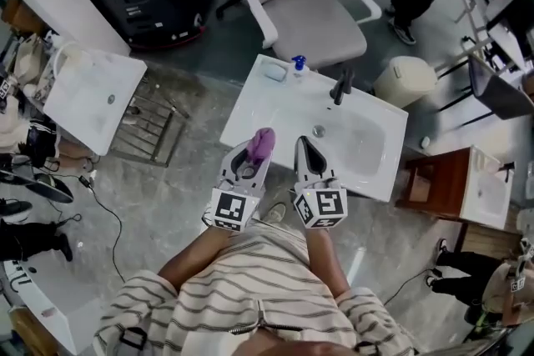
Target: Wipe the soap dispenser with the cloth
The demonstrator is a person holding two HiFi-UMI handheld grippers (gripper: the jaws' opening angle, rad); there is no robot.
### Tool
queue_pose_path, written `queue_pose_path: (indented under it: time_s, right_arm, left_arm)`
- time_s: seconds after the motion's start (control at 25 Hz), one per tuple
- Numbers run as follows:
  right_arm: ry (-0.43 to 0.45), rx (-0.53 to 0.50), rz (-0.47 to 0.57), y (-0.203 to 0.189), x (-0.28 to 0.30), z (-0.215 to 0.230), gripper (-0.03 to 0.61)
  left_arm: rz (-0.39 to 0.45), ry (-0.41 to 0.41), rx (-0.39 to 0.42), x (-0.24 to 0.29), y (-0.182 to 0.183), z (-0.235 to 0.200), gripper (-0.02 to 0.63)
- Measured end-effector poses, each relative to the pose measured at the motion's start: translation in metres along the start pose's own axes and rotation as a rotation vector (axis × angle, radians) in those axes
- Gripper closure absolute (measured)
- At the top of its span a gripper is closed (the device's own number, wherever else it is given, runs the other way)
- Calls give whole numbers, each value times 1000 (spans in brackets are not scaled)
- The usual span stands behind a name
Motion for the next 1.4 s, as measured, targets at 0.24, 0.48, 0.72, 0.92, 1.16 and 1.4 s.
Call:
queue_pose_path:
  time_s: [0.24,0.48,0.72,0.92,1.16,1.4]
  right_arm:
    - [-61,2,-48,3,37,15,569]
    - [-97,-6,-67,-2,92,33,569]
    - [-119,-17,-98,-15,142,49,569]
    - [-151,-26,-120,-27,178,66,569]
    - [-173,-32,-141,-42,208,88,569]
    - [-160,-69,-159,-61,232,101,567]
  left_arm:
    - [-20,-62,-29,38,6,-30,485]
    - [-49,-103,-29,81,-2,-63,485]
    - [-81,-134,-44,116,-15,-91,485]
    - [-105,-157,-49,141,-25,-111,485]
    - [-122,-174,-48,170,-37,-123,485]
    - [-132,-174,-58,185,-48,-131,485]
Point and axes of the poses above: the fingertips, and each gripper's own axes: x forward along the fingers, z to its right, y out of its top, the point moved 8 cm from there along -x, backward along the fingers, and after that the axes turned 8 degrees about -y, right-handed, at the moved point
